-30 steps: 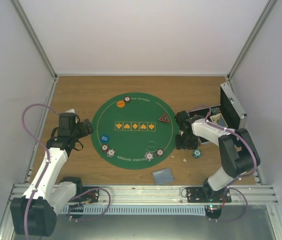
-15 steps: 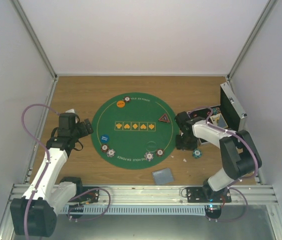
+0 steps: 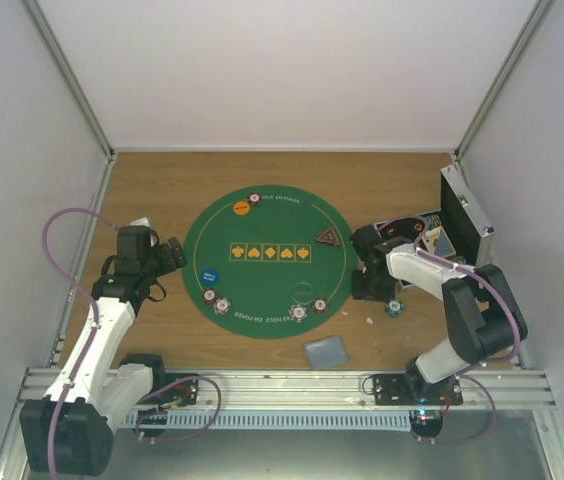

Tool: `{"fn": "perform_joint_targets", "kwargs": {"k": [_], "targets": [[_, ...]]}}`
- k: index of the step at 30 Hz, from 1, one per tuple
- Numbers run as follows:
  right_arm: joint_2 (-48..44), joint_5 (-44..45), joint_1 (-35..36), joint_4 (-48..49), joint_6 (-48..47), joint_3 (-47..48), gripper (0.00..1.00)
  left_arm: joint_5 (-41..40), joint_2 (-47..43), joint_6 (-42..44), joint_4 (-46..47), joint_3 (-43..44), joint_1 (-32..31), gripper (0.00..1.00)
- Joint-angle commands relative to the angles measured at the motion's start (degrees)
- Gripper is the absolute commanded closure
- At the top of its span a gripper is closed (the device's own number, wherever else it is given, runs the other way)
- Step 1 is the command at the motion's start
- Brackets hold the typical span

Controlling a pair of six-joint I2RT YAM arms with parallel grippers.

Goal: Distribute texas hold em gaming equipment

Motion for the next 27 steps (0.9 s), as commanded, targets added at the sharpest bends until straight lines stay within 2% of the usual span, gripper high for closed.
{"fn": "perform_joint_targets", "kwargs": {"k": [1,16,22,27], "targets": [[0.48,0.99,0.34,-3.48,0.08,1.54,0.67,-0.04,-1.24,0.53,2.43,0.12,-0.42,0.06],[0.42,-0.05,0.35,-8.51,-3.32,11.34,0.67,0.13,-0.97,0.53,2.74,-0.07,-0.46,0.06],[8.53,-1.16,2.19,-7.63,-6.76,20.26,0.67,0.1,-1.11,0.53,2.74,-0.08,-0.5,0.06],[18.24,-1.25,4.14,-7.16,-9.93,32.35,0.67,0.16,-1.24,0.53,2.71,-0.07,-0.5,0.06]]}}
